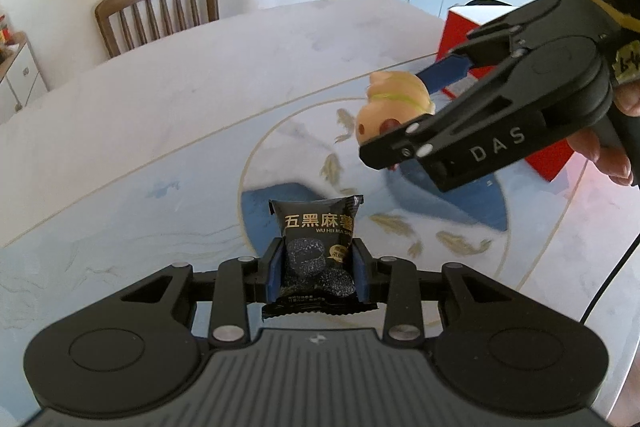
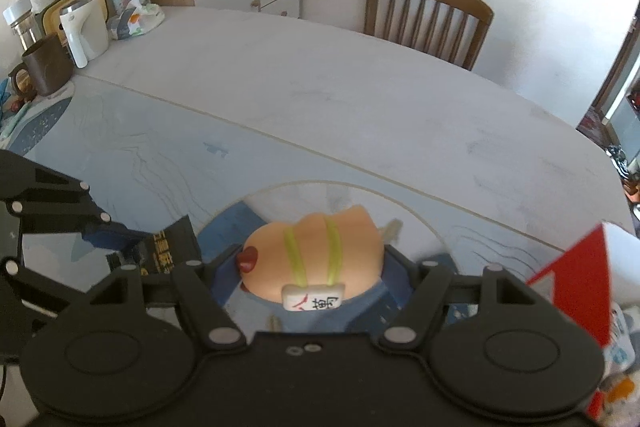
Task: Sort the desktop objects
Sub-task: 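Carry the dark snack bag and bread toy over the shoebox with both tools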
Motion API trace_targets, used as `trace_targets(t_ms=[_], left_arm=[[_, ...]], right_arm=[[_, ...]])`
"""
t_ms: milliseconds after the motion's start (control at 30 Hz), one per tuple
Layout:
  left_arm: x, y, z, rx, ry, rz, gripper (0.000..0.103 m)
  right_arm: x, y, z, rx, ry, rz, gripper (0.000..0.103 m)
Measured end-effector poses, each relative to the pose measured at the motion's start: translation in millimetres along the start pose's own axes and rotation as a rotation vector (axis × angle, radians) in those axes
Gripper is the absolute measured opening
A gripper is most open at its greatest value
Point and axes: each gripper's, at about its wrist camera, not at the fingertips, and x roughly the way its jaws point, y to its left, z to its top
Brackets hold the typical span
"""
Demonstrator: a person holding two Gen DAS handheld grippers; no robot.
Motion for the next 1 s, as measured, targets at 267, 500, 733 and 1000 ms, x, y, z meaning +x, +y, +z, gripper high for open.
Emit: trace_targets(t_ms=[267, 500, 733, 1000], left_arm=[[-9, -31, 18, 0.044, -0.029, -0.034, 0.033], [-18, -61, 38, 0.071, -0.068, -0.063, 0.033], [-22, -90, 60, 0.09, -0.097, -0.089, 0.033], [-20, -130, 85, 0.131, -0.115, -0.112, 0.033]], right_arm=[[-34, -22, -18, 0.041, -0.03, -0.029, 0.072], [-72, -46, -32, 0.086, -0.079, -0.036, 0.072], [-105, -79, -52, 0.126, -0.112, -0.061, 0.072], [-132, -118, -82, 0.168, -0.122, -0.093, 0.072]])
